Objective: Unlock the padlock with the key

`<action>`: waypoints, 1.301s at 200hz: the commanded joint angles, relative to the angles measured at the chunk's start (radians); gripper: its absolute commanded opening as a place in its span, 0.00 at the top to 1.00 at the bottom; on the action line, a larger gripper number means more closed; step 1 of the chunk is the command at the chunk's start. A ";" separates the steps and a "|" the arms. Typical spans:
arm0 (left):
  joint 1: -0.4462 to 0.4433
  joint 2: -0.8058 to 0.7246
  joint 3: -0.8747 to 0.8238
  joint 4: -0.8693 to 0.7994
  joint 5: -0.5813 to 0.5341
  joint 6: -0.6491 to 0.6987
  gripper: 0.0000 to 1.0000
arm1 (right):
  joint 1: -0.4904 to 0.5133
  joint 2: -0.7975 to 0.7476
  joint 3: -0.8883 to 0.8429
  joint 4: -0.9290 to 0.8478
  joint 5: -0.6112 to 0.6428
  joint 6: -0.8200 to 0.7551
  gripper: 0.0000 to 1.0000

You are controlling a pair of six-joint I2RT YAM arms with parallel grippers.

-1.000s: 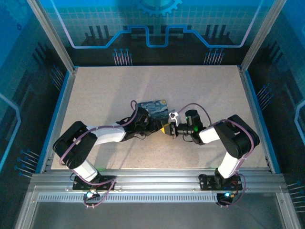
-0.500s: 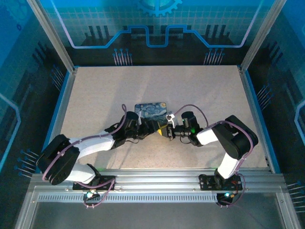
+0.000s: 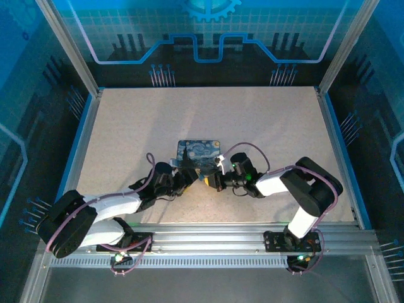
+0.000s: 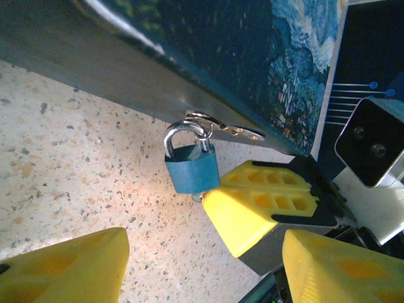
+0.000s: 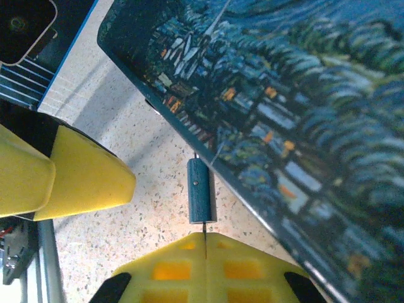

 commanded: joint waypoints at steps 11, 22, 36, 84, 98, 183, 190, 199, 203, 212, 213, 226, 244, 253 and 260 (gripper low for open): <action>0.005 -0.018 -0.038 0.093 -0.041 -0.053 0.35 | 0.035 -0.039 0.013 -0.034 0.047 0.145 0.98; 0.005 -0.018 -0.043 0.097 -0.044 -0.055 0.36 | 0.041 -0.050 0.015 -0.041 0.054 0.182 0.98; 0.005 -0.014 -0.051 0.111 -0.045 -0.061 0.37 | 0.052 -0.066 0.018 -0.056 0.066 0.223 0.98; 0.002 0.057 -0.069 0.231 -0.037 -0.111 0.42 | 0.074 -0.119 0.030 -0.123 0.103 0.310 0.98; -0.009 0.083 -0.069 0.261 -0.044 -0.126 0.43 | 0.078 -0.126 0.037 -0.143 0.106 0.329 0.98; -0.057 0.200 -0.066 0.379 -0.108 -0.211 0.51 | 0.091 -0.123 0.070 -0.182 0.113 0.434 0.97; -0.060 0.210 -0.065 0.391 -0.109 -0.217 0.51 | 0.094 -0.123 0.073 -0.181 0.116 0.441 0.97; -0.062 0.224 -0.064 0.407 -0.110 -0.222 0.52 | 0.095 -0.123 0.072 -0.177 0.116 0.451 0.97; -0.062 0.231 -0.064 0.416 -0.110 -0.224 0.53 | 0.095 -0.123 0.073 -0.174 0.116 0.457 0.97; -0.064 0.246 -0.063 0.434 -0.112 -0.232 0.54 | 0.096 -0.121 0.071 -0.169 0.117 0.469 0.97; -0.064 0.247 -0.064 0.436 -0.112 -0.233 0.54 | 0.096 -0.121 0.071 -0.168 0.117 0.471 0.97; -0.064 0.268 -0.067 0.466 -0.117 -0.245 0.55 | 0.096 -0.121 0.068 -0.162 0.119 0.493 0.97; -0.069 0.295 -0.069 0.509 -0.128 -0.259 0.58 | 0.097 -0.121 0.066 -0.158 0.117 0.519 0.96; -0.071 0.303 -0.068 0.522 -0.133 -0.262 0.59 | 0.099 -0.120 0.067 -0.159 0.119 0.526 0.96; -0.072 0.309 -0.065 0.527 -0.136 -0.264 0.60 | 0.099 -0.120 0.066 -0.159 0.119 0.534 0.96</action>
